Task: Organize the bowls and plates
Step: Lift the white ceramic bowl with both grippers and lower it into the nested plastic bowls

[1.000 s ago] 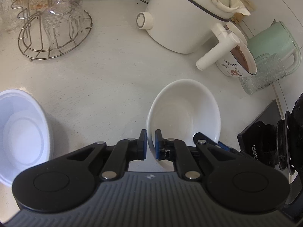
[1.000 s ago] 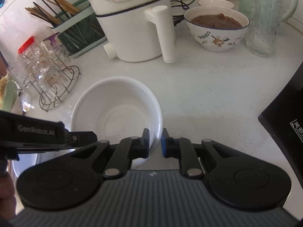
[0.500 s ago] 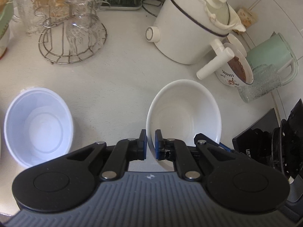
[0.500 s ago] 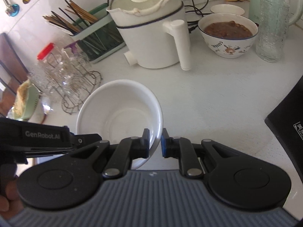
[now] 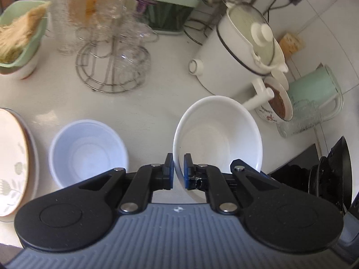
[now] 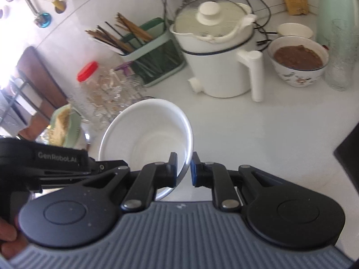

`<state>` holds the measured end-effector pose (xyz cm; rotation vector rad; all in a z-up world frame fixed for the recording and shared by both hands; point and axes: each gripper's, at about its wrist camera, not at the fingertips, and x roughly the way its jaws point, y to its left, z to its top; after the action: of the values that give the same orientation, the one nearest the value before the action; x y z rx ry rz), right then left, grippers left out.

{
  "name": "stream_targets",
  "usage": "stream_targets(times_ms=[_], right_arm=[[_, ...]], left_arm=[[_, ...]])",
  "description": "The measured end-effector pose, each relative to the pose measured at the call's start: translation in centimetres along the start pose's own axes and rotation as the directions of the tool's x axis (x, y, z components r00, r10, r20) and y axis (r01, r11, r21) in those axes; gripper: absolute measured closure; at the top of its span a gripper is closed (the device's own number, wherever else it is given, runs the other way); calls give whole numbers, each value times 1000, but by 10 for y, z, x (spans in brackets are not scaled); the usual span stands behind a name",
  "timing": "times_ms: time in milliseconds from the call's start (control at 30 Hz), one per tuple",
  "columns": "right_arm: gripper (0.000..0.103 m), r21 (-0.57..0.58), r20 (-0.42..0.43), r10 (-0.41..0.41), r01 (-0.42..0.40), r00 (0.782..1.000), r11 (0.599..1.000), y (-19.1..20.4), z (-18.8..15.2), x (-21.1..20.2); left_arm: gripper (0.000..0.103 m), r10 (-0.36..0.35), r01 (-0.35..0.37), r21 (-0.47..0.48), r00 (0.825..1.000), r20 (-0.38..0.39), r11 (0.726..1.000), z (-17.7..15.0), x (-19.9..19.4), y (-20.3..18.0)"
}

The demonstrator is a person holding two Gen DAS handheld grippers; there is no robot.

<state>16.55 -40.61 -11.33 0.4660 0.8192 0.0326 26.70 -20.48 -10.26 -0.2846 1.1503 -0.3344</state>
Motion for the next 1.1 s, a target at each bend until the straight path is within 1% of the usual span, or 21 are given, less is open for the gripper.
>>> stream_targets(times_ms=[67, 167, 233, 433, 567, 700, 800, 933, 1067, 1100], right_arm=[[88, 1, -6, 19, -19, 1000, 1000, 8, 1, 2], [88, -17, -33, 54, -54, 998, 998, 23, 3, 11], [88, -10, -58, 82, -82, 995, 997, 31, 4, 19], [88, -40, -114, 118, -124, 986, 992, 62, 1, 40], [88, -65, -170, 130, -143, 977, 988, 81, -10, 59], [88, -67, -199, 102, -117, 975, 991, 96, -24, 75], [86, -73, -189, 64, -79, 980, 994, 103, -34, 80], [86, -68, -167, 26, -38, 986, 997, 105, -43, 85], [86, -53, -186, 33, -43, 982, 998, 106, -42, 85], [83, -68, -180, 32, -45, 983, 997, 107, -40, 84]], left_arm=[[93, 1, 0, -19, 1000, 17, 1000, 2, -9, 9], [93, 34, -32, -37, 999, 41, 999, 1, -19, 25], [92, 38, -36, -52, 999, 38, 998, 1, -24, 38], [93, 64, -61, -91, 997, 31, 994, 5, -30, 78], [93, 94, -93, -81, 996, 10, 992, 8, -26, 103], [92, 100, -102, -71, 994, -34, 992, 6, -16, 125], [92, 82, -86, -78, 995, -62, 993, 5, -7, 138], [92, 66, -72, -65, 994, -90, 995, 5, 2, 148], [91, 62, -70, -81, 993, -99, 994, 5, 1, 158], [90, 61, -70, -93, 993, -98, 993, 6, 1, 160]])
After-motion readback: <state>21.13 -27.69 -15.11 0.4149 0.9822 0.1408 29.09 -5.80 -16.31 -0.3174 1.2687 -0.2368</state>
